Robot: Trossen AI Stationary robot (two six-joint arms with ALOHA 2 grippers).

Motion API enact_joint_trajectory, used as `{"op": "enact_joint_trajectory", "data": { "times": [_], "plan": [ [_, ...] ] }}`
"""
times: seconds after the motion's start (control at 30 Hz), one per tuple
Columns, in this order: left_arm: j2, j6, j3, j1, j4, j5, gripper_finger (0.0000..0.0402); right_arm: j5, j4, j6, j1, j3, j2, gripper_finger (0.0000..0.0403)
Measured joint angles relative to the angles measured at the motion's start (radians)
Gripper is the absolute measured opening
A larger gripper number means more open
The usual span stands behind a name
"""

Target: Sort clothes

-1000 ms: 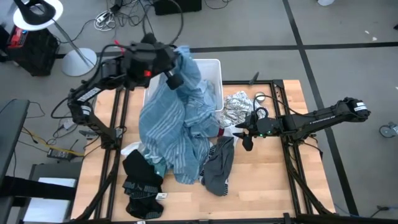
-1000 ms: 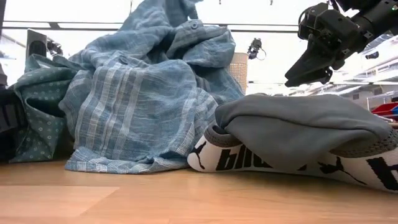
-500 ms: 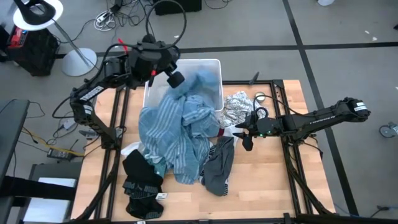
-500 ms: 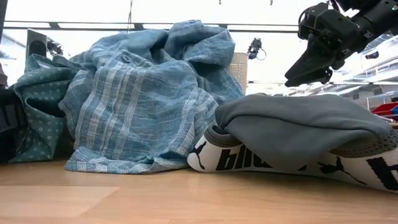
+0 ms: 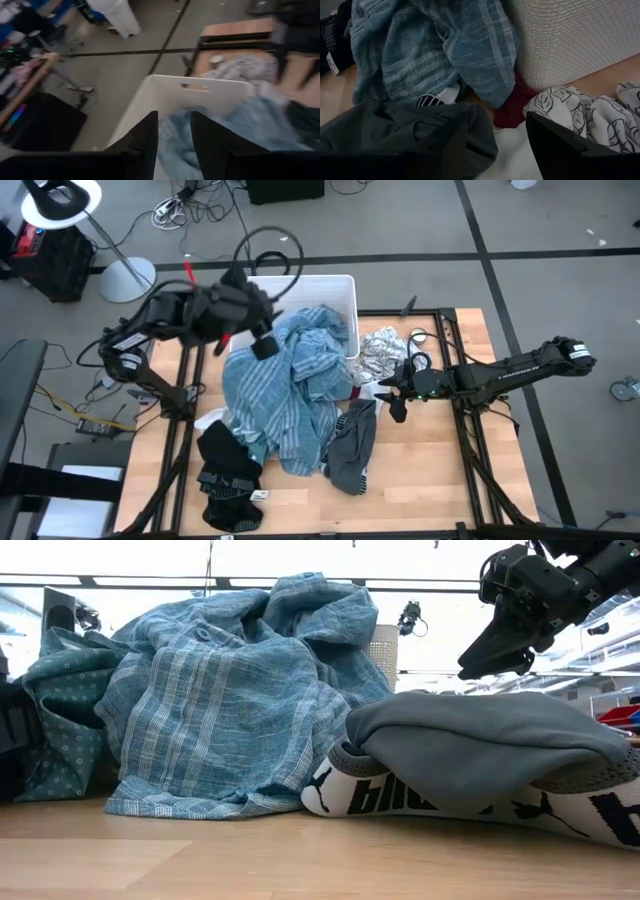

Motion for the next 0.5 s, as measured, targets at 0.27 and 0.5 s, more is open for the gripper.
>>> {"op": "enact_joint_trajectory", "data": {
  "times": [0.27,0.5],
  "plan": [
    [-0.009,-0.332,-0.057,-0.144,-0.208,0.038,0.012,0.0,0.001,0.0,0.0,0.0,0.0,0.0203],
    [-0.003,-0.59,-0.288,-0.216,-0.154,0.079,0.012,0.0,0.003,0.0,0.0,0.0,0.0,0.0203]
  ]
}}
